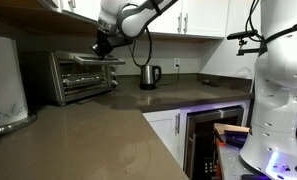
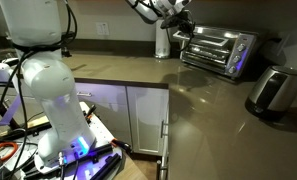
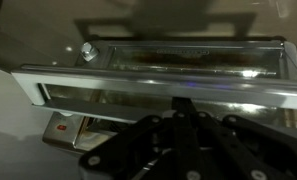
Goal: Open the door of the mini oven
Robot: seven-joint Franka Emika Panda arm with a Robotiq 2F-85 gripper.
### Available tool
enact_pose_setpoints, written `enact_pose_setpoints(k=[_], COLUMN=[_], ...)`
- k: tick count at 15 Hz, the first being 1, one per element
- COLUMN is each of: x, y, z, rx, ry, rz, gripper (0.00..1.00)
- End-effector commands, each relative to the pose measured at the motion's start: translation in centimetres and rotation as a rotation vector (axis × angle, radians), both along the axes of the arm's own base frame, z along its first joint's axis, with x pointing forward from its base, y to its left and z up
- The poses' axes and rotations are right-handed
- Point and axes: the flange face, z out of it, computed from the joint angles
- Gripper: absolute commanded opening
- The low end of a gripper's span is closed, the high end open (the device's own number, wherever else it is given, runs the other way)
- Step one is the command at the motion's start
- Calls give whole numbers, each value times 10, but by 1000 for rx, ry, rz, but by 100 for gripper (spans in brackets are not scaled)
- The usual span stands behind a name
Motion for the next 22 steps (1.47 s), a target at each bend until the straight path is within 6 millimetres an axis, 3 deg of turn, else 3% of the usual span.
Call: enact_pose_setpoints(k=[1,8,22], x=[-13,-16,-25], y=[0,0,3], z=[6,9,-15], rx=[-16,-37,-30], ry=[45,70,143], rz=[5,1,15], gripper=[0,0,0])
